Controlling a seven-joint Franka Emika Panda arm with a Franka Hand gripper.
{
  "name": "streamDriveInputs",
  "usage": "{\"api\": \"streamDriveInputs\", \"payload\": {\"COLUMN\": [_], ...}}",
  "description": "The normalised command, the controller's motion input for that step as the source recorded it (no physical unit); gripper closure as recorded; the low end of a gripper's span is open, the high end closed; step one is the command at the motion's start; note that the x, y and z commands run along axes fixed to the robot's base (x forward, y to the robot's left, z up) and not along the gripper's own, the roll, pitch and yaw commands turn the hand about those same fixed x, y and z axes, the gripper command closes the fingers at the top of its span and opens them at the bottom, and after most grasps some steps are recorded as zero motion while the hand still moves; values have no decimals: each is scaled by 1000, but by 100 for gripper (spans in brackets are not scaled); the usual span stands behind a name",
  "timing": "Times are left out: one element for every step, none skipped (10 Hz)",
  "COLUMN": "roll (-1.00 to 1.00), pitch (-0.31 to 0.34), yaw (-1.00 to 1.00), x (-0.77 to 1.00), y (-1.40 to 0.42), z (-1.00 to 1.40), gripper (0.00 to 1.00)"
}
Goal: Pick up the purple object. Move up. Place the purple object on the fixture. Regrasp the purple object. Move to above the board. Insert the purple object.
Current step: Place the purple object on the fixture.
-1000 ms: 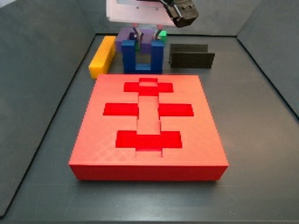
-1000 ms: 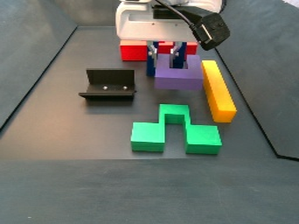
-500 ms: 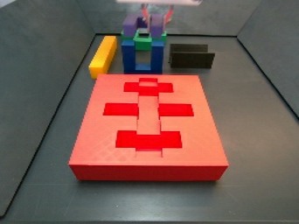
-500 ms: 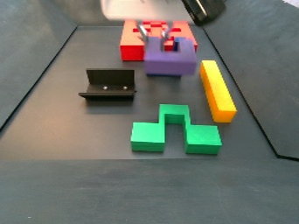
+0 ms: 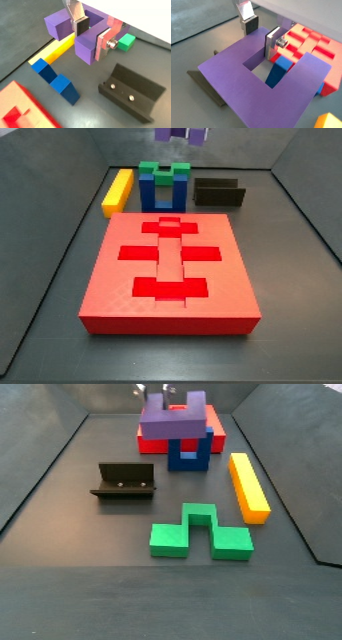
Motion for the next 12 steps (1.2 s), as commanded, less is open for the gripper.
{"api": "streamDriveInputs", "payload": {"roll": [-817,-857,-920,-931,-874,-794,-711,-706,-786,-840,-763,-549], "pitch": [-57,-134,-260,-314,-229,-160,-54,-17,0,0,69,220], "yaw": [-197,-211,-214,-214,-217,-197,-157,-63,0,0,77,86], "x": [951,926,877,854,911,943,917,880,854,800,714,840], "y": [14,43,106,126,140,154,223,323,269,174,0,-43], "z": [143,86,0,0,-31,-234,-323,-351,-289,-226,-220,-160], "gripper": [100,100,100,100,100,100,100,100,100,100,100,100]}}
